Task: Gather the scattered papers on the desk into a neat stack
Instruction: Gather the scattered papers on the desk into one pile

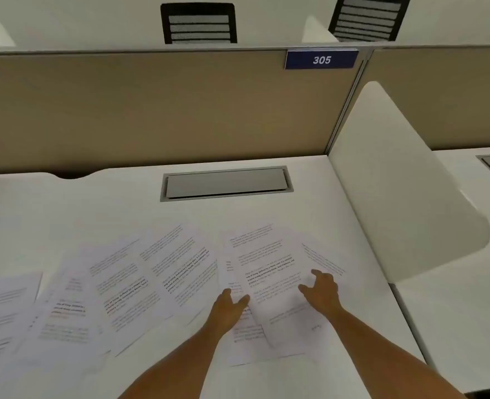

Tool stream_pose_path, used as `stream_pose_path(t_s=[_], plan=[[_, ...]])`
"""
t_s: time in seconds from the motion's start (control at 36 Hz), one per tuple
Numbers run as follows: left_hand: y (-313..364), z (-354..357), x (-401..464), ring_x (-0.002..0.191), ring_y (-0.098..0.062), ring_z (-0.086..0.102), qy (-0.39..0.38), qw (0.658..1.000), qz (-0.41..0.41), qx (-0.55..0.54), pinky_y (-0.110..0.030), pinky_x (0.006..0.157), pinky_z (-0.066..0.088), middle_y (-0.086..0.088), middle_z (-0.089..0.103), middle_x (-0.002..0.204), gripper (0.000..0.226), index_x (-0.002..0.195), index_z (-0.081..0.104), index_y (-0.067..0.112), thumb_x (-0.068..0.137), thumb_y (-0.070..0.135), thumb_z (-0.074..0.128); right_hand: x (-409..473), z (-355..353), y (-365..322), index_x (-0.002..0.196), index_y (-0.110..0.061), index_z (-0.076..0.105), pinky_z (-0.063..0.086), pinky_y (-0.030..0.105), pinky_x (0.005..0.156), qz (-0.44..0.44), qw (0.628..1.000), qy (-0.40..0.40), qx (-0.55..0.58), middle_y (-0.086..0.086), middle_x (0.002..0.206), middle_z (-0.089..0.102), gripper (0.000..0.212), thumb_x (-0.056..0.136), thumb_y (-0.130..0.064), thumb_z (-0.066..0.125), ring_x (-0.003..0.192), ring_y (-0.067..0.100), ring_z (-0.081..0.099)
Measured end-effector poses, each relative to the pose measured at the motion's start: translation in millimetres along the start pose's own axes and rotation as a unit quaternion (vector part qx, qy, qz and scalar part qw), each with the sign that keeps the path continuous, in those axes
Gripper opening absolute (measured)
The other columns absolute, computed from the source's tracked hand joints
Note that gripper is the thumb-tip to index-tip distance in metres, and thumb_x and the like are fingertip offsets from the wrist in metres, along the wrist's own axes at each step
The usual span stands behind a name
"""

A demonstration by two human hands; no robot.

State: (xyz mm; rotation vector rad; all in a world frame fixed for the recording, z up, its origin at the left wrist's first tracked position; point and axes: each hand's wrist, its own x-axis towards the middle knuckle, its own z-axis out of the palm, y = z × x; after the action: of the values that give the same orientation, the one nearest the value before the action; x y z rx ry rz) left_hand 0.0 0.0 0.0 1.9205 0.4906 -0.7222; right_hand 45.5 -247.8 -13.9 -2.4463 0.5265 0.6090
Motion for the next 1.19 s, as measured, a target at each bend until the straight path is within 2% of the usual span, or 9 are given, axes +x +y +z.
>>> stream_pose_path(t_s=[0.17, 0.31, 0.44, 0.58, 0.78, 0.94, 1.03, 1.11, 1.19], plan=[[9, 9, 25, 0.14, -0.028, 0.037, 0.056, 0.998, -0.016, -0.031, -0.039, 0.111, 0.037, -0.011, 0.033, 0.155, 0.067, 0.151, 0.024, 0.009, 0.096, 0.036, 0.054, 12, -6, -3, 0.147, -0.014, 0.04, 0.038, 0.047, 0.109, 0.032, 0.999, 0.013, 0.005, 0.018, 0.148, 0.039, 0.065, 0.09, -0.031, 0.066, 0.137, 0.039, 0.037], [14, 23, 44, 0.137, -0.029, 0.041, 0.104, 0.993, -0.034, -0.042, -0.035, 0.108, 0.039, -0.015, 0.036, 0.152, 0.061, 0.147, 0.03, 0.002, 0.097, 0.024, 0.056, 24, -6, -4, 0.146, -0.01, 0.04, 0.031, 0.045, 0.114, 0.04, 0.999, -0.003, 0.016, 0.019, 0.149, 0.037, 0.066, 0.09, -0.03, 0.068, 0.14, 0.038, 0.033], [24, 33, 56, 0.14, -0.033, 0.033, 0.092, 0.995, -0.038, 0.005, -0.043, 0.112, 0.038, -0.016, 0.026, 0.154, 0.074, 0.15, 0.021, 0.002, 0.094, 0.031, 0.06, 35, -2, -10, 0.15, -0.008, 0.034, 0.025, 0.042, 0.117, 0.041, 0.999, -0.012, -0.014, 0.018, 0.151, 0.035, 0.077, 0.088, -0.039, 0.068, 0.142, 0.035, 0.031], [28, 41, 61, 0.135, -0.034, 0.039, 0.079, 0.996, -0.044, 0.009, -0.041, 0.109, 0.04, -0.017, 0.025, 0.15, 0.072, 0.148, 0.021, 0.001, 0.094, 0.029, 0.059, 38, 3, -14, 0.15, -0.01, 0.031, 0.038, 0.048, 0.109, 0.063, 0.998, -0.01, 0.021, 0.017, 0.15, 0.03, 0.08, 0.087, -0.039, 0.07, 0.139, 0.039, 0.031], [30, 41, 64, 0.128, -0.033, 0.047, 0.079, 0.995, -0.06, 0.015, -0.038, 0.101, 0.047, -0.017, 0.03, 0.144, 0.059, 0.141, 0.029, 0.002, 0.095, 0.023, 0.059, 44, 8, -19, 0.143, -0.009, 0.036, 0.047, 0.046, 0.101, 0.066, 0.996, -0.01, 0.057, 0.017, 0.14, 0.037, 0.074, 0.085, -0.038, 0.071, 0.125, 0.035, 0.046], [31, 40, 66, 0.124, -0.033, 0.049, 0.07, 0.995, -0.075, 0.019, -0.038, 0.099, 0.049, -0.018, 0.03, 0.143, 0.063, 0.14, 0.029, 0.003, 0.093, 0.027, 0.062, 38, 10, -28, 0.133, -0.013, 0.048, 0.054, 0.047, 0.097, 0.072, 0.99, 0.001, 0.121, 0.01, 0.123, 0.064, 0.054, 0.088, -0.035, 0.067, 0.111, 0.03, 0.062], [32, 42, 65, 0.123, -0.032, 0.049, 0.07, 0.994, -0.078, 0.023, -0.038, 0.099, 0.048, -0.019, 0.032, 0.142, 0.065, 0.14, 0.029, 0.003, 0.091, 0.03, 0.063, 34, 10, -30, 0.131, -0.013, 0.053, 0.049, 0.048, 0.101, 0.071, 0.991, 0.016, 0.113, 0.008, 0.126, 0.064, 0.044, 0.092, -0.031, 0.061, 0.113, 0.03, 0.062], [33, 42, 64, 0.125, -0.033, 0.048, 0.068, 0.994, -0.079, 0.035, -0.038, 0.101, 0.046, -0.02, 0.033, 0.142, 0.069, 0.142, 0.028, 0.003, 0.09, 0.032, 0.064, 30, 8, -32, 0.131, -0.009, 0.053, 0.058, 0.04, 0.089, 0.052, 0.985, 0.002, 0.163, 0.01, 0.128, 0.064, 0.036, 0.095, -0.016, 0.057, 0.103, 0.028, 0.066], [33, 42, 64, 0.125, -0.033, 0.048, 0.066, 0.994, -0.076, 0.048, -0.038, 0.102, 0.046, -0.02, 0.034, 0.141, 0.072, 0.143, 0.028, 0.002, 0.09, 0.035, 0.064, 25, 7, -30, 0.13, -0.009, 0.057, 0.055, 0.038, 0.092, 0.017, 0.986, 0.014, 0.167, 0.008, 0.126, 0.065, 0.034, 0.097, -0.009, 0.055, 0.107, 0.03, 0.066]])
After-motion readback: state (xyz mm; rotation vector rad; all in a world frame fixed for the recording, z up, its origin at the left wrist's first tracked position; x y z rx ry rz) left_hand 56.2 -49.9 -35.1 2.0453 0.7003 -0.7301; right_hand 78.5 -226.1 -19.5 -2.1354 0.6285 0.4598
